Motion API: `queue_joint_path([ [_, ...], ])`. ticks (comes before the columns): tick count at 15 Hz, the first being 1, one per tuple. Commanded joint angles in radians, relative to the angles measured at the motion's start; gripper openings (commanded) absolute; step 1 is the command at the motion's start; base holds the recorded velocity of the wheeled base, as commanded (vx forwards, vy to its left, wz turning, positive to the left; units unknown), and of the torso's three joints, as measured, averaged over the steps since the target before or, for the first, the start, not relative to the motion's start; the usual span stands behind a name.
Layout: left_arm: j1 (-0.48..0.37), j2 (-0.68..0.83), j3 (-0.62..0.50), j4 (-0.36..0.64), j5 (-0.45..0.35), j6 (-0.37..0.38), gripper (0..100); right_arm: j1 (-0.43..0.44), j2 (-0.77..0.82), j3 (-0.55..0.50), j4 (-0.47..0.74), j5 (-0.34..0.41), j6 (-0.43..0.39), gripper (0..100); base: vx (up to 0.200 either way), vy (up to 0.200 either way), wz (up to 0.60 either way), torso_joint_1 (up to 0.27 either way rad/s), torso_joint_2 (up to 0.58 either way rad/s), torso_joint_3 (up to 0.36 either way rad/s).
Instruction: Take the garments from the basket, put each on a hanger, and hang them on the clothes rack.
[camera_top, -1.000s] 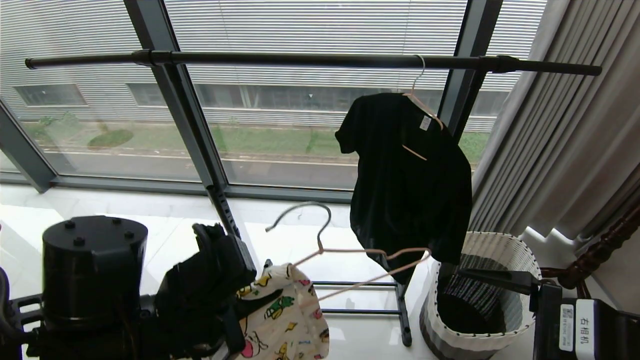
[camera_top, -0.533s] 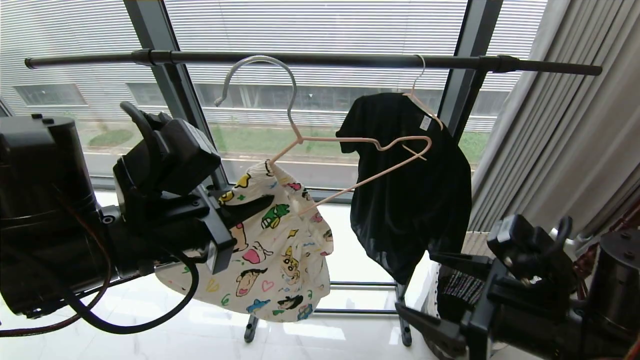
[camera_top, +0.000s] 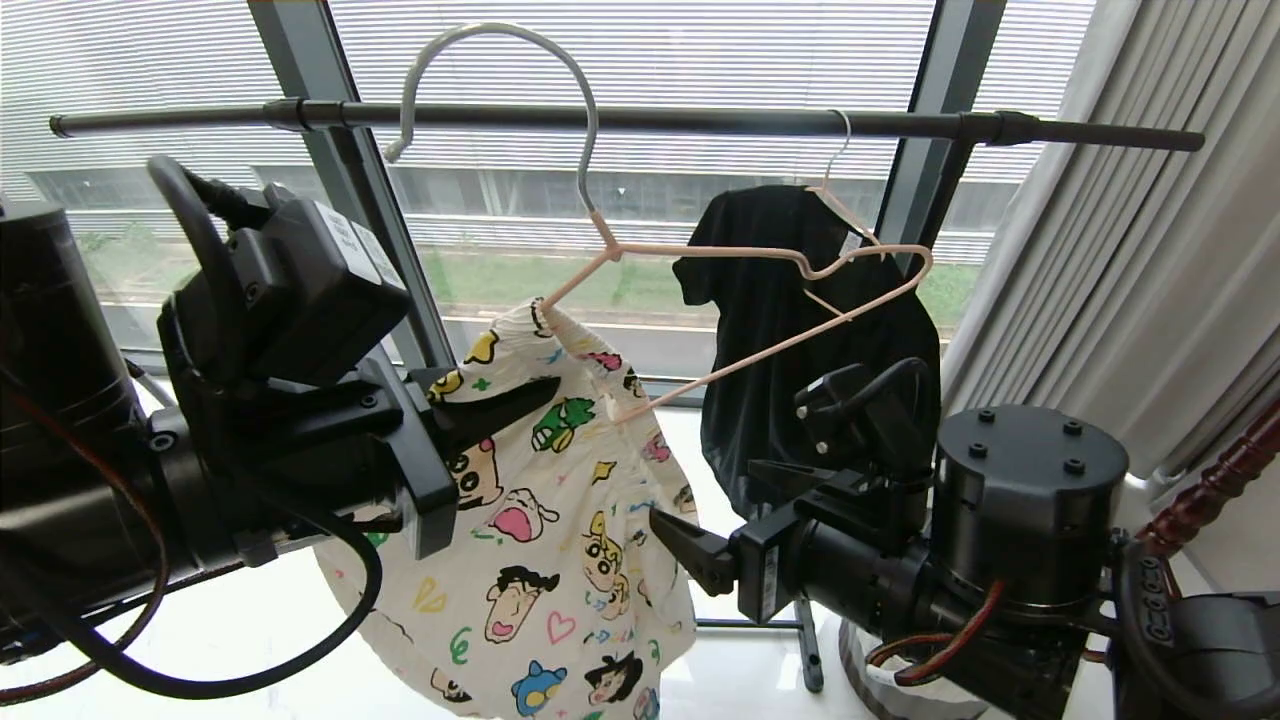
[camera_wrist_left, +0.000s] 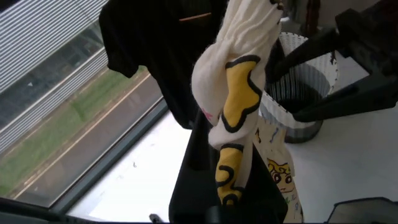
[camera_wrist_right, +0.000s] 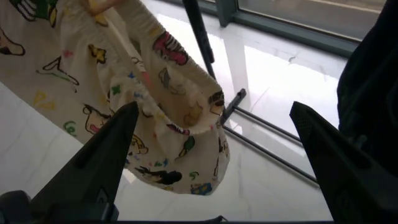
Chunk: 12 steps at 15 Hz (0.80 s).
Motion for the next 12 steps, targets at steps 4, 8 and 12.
queue_joint_path([
  [4,-0.051,-0.027,-0.002,-0.001,0.003,0.000,0,0.000,0.037,0.045,-0.019,-0.054,-0.003,100,0.000,0.000,0.00,0.000,0.00,0.000],
  [8,-0.049,-0.026,-0.009,0.001,0.011,0.000,0,0.000,-0.033,0.162,-0.084,-0.055,-0.009,100,0.000,0.000,0.00,0.000,0.00,0.000],
  [12,-0.049,-0.024,-0.008,0.001,0.011,0.000,0,-0.028,-0.089,0.163,-0.091,-0.055,-0.007,100,0.000,0.000,0.00,0.000,0.00,0.000],
])
